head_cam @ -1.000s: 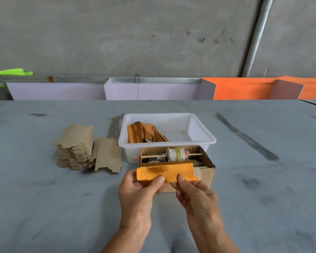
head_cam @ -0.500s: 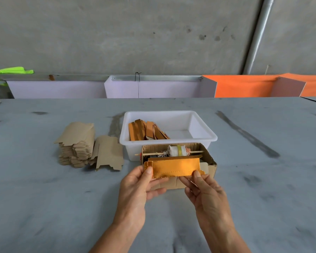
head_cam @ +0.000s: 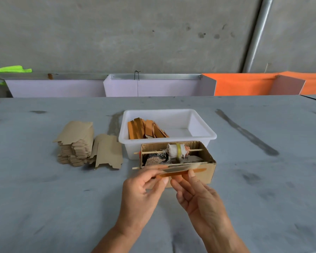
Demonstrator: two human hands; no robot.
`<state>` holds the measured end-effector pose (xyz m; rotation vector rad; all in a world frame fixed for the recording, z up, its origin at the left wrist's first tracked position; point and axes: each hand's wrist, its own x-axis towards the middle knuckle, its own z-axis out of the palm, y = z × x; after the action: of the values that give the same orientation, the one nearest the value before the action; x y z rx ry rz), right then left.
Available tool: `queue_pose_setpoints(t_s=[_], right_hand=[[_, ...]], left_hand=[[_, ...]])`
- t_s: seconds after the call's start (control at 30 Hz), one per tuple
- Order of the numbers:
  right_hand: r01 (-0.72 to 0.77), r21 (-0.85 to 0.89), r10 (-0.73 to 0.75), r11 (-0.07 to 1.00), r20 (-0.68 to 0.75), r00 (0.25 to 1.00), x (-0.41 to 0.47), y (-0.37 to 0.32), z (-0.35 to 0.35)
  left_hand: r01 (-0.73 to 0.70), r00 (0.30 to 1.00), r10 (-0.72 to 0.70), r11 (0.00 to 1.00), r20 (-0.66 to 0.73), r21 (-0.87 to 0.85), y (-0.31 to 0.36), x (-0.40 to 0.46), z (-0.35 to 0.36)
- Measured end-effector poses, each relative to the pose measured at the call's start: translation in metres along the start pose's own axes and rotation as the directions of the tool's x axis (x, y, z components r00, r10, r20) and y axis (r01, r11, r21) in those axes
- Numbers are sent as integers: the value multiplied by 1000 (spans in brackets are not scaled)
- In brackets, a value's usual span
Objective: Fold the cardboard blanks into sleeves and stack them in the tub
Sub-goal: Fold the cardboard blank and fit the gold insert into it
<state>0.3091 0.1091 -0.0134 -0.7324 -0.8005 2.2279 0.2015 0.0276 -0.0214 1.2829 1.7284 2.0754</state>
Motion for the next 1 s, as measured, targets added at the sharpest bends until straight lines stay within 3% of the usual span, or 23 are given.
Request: queue_pose_setpoints(t_s=[0.1,0.2,0.3,0.47,0.6,0.7,0.87,1.0], right_hand=[[-11,-2,11,1000,27,1000,-2,1,1],[-7,-97,5,995,-17,1000,-3,1,2],[7,-134,-12,991,-40,999,-4,1,2],[38,-227,-45,973,-27,999,-5,5,2],[60,-333,-55,941,23,998,-7,8,0],[69,-343,-56,937,46,997,-7,9,0],[62,-352,-41,934,68,997,-7,10,-2],[64,-364,-33,929,91,995,-7,12,-5]], left_hand=[[-215,977,205,938,65,271,-3,-1,-3],[-292,955,260,906,142,306,-2,-4,-4],[-204,972,176,960,153,190,0,-9,-4],[58,998,-57,998,30,-28,2,-6,0],[148,989,-148,987,-15,69,-5,3,1],[204,976,-213,964,36,168,-8,6,-3],[356,918,-379,917,114,178,-8,9,-9],[395,878,-441,886,186,242,-5,13,-10]])
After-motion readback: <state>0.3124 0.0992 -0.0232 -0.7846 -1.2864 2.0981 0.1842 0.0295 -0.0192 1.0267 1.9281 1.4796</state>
